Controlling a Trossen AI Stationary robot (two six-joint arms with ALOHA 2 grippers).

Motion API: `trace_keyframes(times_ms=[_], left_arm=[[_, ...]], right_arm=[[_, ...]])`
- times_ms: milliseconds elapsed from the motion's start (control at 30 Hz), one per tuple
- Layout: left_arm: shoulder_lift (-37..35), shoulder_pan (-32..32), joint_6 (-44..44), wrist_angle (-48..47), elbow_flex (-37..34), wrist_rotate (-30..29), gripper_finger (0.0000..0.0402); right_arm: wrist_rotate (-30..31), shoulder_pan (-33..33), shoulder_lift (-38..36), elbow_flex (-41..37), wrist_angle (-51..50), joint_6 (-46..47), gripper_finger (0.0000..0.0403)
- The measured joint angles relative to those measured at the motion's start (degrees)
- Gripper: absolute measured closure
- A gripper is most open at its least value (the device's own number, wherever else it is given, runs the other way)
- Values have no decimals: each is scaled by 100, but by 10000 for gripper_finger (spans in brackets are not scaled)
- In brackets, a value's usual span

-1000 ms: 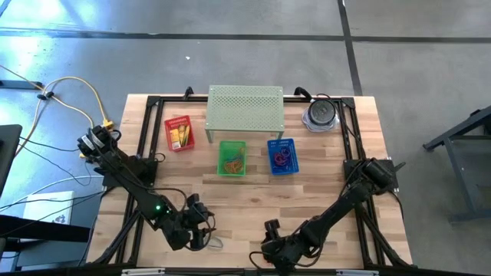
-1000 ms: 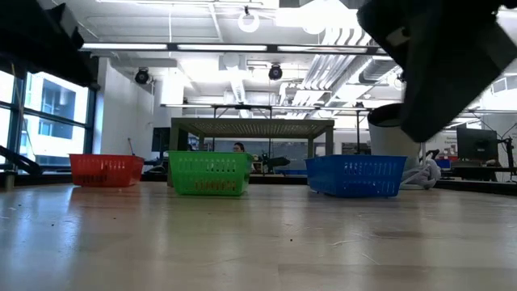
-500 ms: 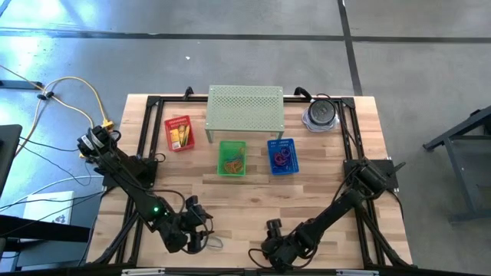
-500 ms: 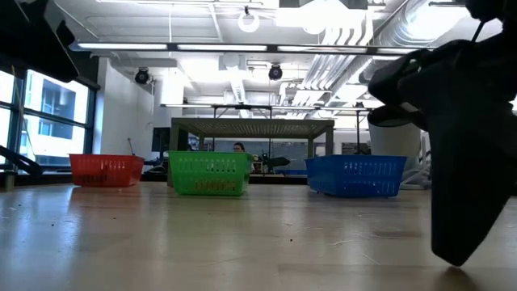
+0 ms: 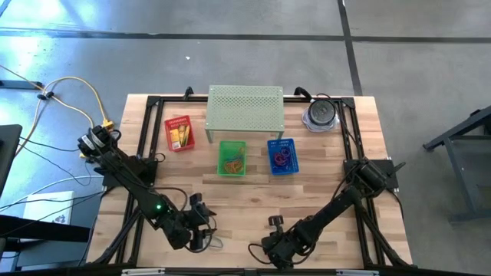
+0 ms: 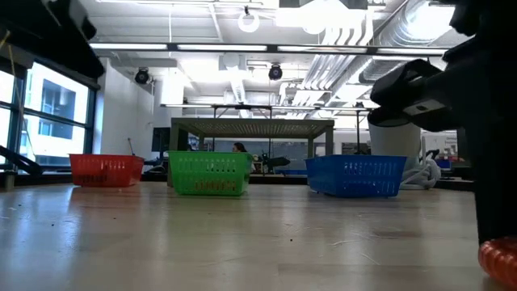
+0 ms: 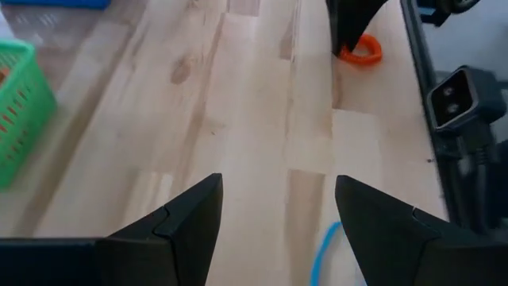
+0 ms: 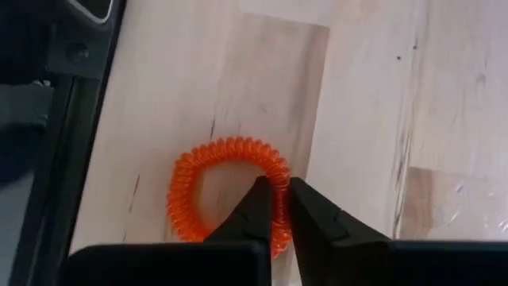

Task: Pick & Place Office Desk Supplies
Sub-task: Put the orange spring keychain into the blue bin

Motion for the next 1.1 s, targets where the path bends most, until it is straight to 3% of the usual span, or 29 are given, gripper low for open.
trace_keyframes(times_ms=[233, 433, 667, 833, 900, 1100], left_arm=[[0, 296, 876, 12, 0, 1, 164], [-4, 443, 878, 11, 2, 0, 164], [-4, 358, 637, 34, 2, 34, 163], [-4, 310, 738, 7, 2, 55, 163], [-4, 297, 892, 1, 2, 56, 163], [2, 278, 925, 1, 4, 56, 163]], right_arm=[[507, 82, -205, -21, -196, -158, 395], [1281, -6, -710, 365, -1655, 29, 396], [2458, -320, -1203, 1000, -4202, 1522, 397], [3021, -871, -1595, 1064, -5941, 3567, 398], [3067, -1124, -1703, 1019, -5988, 3734, 398], [3053, -2083, -1894, 796, -5418, 2936, 398]])
